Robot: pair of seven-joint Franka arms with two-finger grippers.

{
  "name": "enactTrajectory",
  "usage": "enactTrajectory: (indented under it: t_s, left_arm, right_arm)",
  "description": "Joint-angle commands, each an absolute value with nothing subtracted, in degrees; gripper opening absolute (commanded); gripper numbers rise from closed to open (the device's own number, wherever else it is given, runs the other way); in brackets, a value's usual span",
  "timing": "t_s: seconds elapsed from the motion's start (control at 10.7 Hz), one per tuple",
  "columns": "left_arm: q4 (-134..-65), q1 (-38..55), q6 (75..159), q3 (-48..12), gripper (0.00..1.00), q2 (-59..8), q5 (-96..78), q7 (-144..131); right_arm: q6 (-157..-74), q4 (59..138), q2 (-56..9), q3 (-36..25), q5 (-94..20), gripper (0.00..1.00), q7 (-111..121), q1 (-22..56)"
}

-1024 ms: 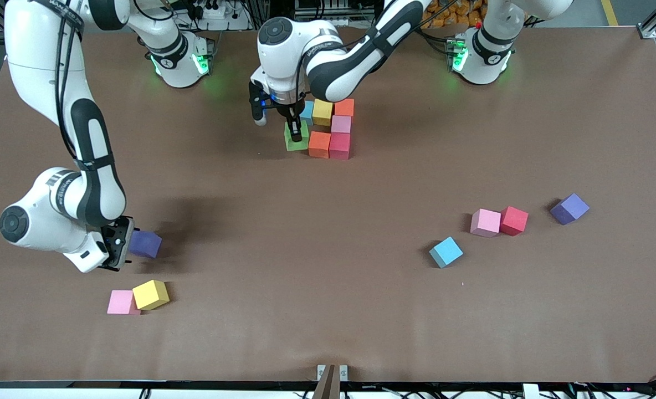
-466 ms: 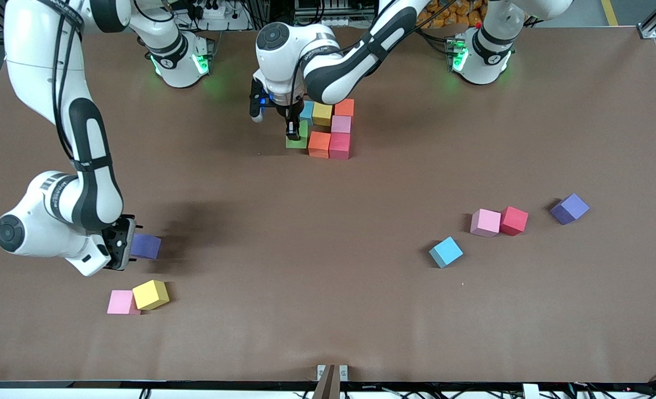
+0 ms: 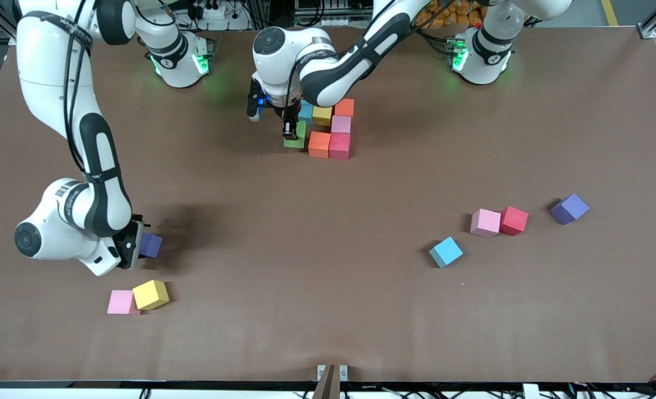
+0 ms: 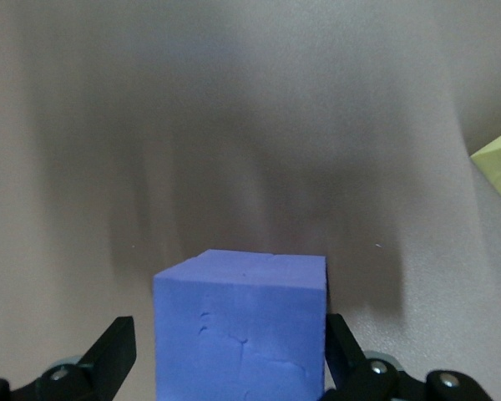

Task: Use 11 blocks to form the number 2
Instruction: 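Place the green cube beside the orange cube while the right gripper grasps the purple cube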

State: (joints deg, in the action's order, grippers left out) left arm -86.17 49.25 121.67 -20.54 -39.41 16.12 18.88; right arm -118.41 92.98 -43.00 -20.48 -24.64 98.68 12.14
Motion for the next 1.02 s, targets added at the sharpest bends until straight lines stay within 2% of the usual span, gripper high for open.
enactTrajectory:
  t_s: [0.0,0.09,0.19,0.28,0.47,0.93]
  left_arm:
    - [-84.2,50.3,120.6,-19.5,0.31,-41.1,15.1,20.7]
    - [-84.2,50.6,120.6,-19.5,0.31,-41.5,15.3,20.7]
    - [-84.2,50.7,120.6,-19.5,0.31,-41.6,15.4,20.7]
    - [-84.2,50.7,120.7,-19.3,0.31,-41.9,15.4,21.5]
    - [-84.1,50.9,120.8,-19.3,0.3,-42.4,15.4,21.8]
    - [-84.1,51.1,121.2,-18.5,0.28,-43.2,15.5,24.1]
  right_arm:
    - [-118.3,92.7,-42.9,-19.5,-25.6,0.99,99.0,11.2]
    - [-118.2,92.6,-42.8,-19.6,-25.6,0.66,98.9,11.4]
    - [-118.3,92.5,-42.8,-19.6,-25.6,0.41,98.7,11.5]
    - [-118.1,92.4,-42.7,-19.6,-25.7,0.24,98.3,11.7]
    - [-117.6,92.0,-41.8,-19.6,-25.8,0.2,96.5,12.7]
    - [-113.8,91.0,-39.7,-19.5,-25.9,0.2,85.2,16.2]
